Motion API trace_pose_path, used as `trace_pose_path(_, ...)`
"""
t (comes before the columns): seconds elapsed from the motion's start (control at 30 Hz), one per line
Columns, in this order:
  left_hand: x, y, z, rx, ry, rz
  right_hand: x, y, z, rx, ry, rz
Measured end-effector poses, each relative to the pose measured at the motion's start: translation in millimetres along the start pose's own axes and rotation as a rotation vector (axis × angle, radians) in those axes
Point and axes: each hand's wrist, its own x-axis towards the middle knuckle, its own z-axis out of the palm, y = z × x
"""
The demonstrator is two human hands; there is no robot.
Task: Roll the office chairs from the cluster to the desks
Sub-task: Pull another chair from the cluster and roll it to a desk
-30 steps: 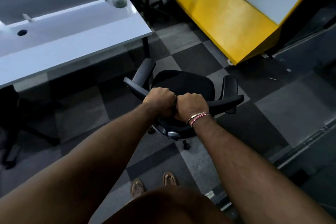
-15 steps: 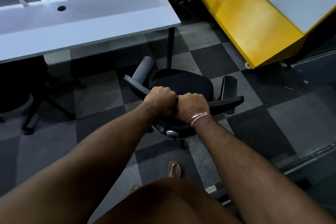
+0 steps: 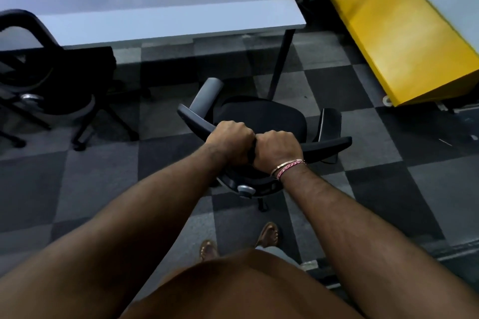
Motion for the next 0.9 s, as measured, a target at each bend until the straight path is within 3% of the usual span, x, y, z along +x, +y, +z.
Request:
trace_pose_path(0.3, -15, 0, 1, -0.053, -0.030, -0.101, 6, 0, -1, 0.002, 0.018, -0.174)
trace_pose_path(0.9, 24, 86, -4, -0.075, 0.037, -0.219, -2, 108, 18, -0.026, 0.061, -0.504)
